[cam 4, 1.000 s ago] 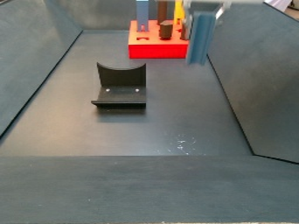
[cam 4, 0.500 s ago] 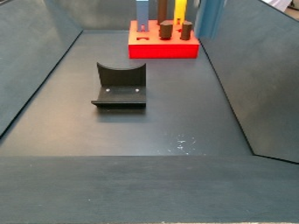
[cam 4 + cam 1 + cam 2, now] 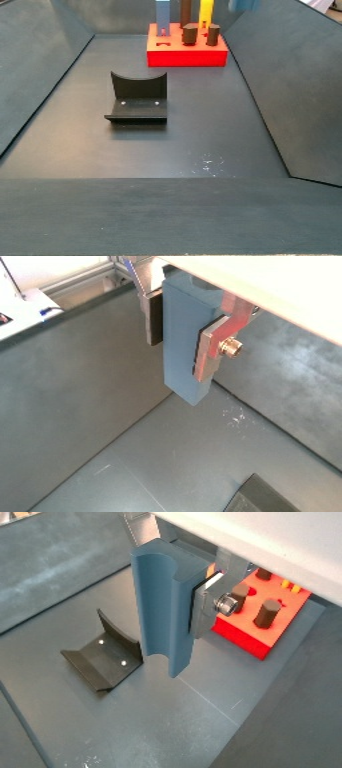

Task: Pick up the arch object. Move up. Rotate the arch object. Move to above the board. Insert the arch object.
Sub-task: Move to above the board.

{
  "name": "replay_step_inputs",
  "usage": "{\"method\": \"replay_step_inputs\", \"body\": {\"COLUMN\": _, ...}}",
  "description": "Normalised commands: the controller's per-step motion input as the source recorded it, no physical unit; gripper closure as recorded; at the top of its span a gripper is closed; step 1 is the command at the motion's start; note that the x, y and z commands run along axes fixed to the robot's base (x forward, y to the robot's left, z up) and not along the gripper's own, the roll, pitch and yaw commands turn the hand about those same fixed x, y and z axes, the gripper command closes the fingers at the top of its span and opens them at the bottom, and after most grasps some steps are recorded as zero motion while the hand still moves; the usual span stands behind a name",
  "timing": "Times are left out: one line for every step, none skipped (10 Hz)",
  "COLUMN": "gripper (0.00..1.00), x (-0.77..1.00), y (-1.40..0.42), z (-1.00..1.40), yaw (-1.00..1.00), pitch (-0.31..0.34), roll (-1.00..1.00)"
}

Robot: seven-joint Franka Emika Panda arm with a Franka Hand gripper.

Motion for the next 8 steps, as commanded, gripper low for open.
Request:
{"method": "replay_step_inputs", "body": {"gripper": 1.00, "x": 0.00, "y": 0.02, "z": 0.19, "yaw": -0.03, "pitch": 0.066, "roll": -0.13}}
{"method": "replay_step_inputs", "body": {"gripper": 1.00, "x": 0.27, "y": -1.00, "z": 0.12, "yaw": -0.11, "pitch": 0.344, "roll": 0.08}}
{"method": "replay_step_inputs", "body": {"gripper": 1.00, "x": 0.28, "y": -1.00, "z": 0.12, "yaw": -0.08, "pitch": 0.342, "roll": 0.13}}
{"method": "replay_step_inputs", "body": {"gripper": 1.00, "x": 0.29, "y": -1.00, "z": 0.12, "yaw": -0.03, "pitch": 0.334, "roll": 0.16}}
{"method": "replay_step_inputs", "body": {"gripper": 1.00, "x": 0.31, "y": -1.00, "z": 0.12, "yaw": -0.01, "pitch": 0.266, "roll": 0.08}}
{"method": "replay_step_inputs", "body": {"gripper": 1.00, "x": 0.31, "y": -1.00, "z": 0.12, "yaw": 0.00, "pitch": 0.210, "roll": 0.05}}
{"method": "replay_step_inputs", "body": {"gripper": 1.00, "x": 0.32, "y": -1.00, "z": 0.12, "yaw": 0.00, "pitch": 0.155, "roll": 0.02}}
{"method": "replay_step_inputs", "body": {"gripper": 1.00, "x": 0.33, "y": -1.00, "z": 0.12, "yaw": 0.01, "pitch": 0.126, "roll": 0.00}}
